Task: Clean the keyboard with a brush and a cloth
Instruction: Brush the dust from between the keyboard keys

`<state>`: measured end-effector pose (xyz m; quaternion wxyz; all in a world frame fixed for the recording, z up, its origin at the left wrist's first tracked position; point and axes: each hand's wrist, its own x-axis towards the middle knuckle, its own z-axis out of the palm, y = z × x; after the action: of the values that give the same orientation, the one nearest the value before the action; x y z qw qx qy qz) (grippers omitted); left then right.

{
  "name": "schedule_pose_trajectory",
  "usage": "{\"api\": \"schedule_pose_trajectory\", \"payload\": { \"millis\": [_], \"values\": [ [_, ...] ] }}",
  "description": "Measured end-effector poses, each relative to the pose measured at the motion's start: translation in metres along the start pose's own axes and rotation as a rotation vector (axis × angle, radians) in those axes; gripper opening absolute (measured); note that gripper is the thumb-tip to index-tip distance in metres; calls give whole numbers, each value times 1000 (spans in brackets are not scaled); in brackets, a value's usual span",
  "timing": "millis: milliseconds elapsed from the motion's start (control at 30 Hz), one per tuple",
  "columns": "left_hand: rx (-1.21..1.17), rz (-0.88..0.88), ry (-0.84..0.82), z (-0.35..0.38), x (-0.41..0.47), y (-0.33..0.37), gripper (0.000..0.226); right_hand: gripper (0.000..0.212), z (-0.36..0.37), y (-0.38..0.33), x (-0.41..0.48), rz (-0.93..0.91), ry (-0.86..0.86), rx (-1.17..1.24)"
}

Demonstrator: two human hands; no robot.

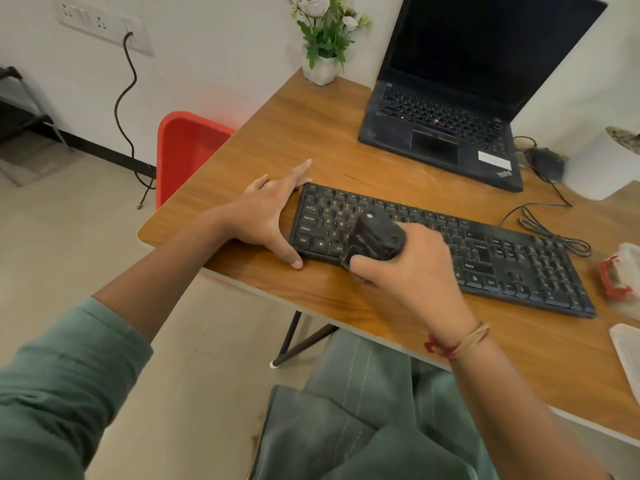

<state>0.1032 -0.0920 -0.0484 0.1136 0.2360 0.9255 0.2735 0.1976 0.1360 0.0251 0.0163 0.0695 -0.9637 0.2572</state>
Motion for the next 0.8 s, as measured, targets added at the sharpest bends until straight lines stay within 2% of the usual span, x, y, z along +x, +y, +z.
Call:
{"api": "schedule_pose_trajectory", "payload": {
  "millis": [133,167,233,267,300,400,567,633,667,733,767,800],
  "values": [
    [5,2,14,1,0,-1,155,37,23,-16,1,-163,33,-73],
    [6,7,13,1,0,-1,156,33,22,-17,6,-127,-15,24],
    [1,19,-4,-1,0,-2,158,17,15,-15,17,41,-178,397],
    [1,25,-20,-2,0,-3,159,18,11,-14,20,109,-224,523],
    [3,27,-38,-3,0,-3,160,21,8,-12,24,99,-213,533],
    [-10,27,-73,-5,1,-3,160,31,13,-12,28,-77,-40,211],
    [-102,25,-88,-6,2,-6,158,31,38,-34,21,-280,-76,104],
    [-110,31,-91,-6,2,-6,158,25,38,-38,26,-227,-112,146],
    [-102,33,-90,-5,2,-5,159,21,34,-36,30,-134,-166,251],
    [-79,38,-85,-5,1,-6,159,17,19,-31,35,118,-304,631],
    [-72,39,-80,-6,1,-6,159,16,12,-26,37,186,-316,755],
    [-69,40,-78,-6,1,-7,159,15,6,-20,39,183,-288,743]
  ]
}}
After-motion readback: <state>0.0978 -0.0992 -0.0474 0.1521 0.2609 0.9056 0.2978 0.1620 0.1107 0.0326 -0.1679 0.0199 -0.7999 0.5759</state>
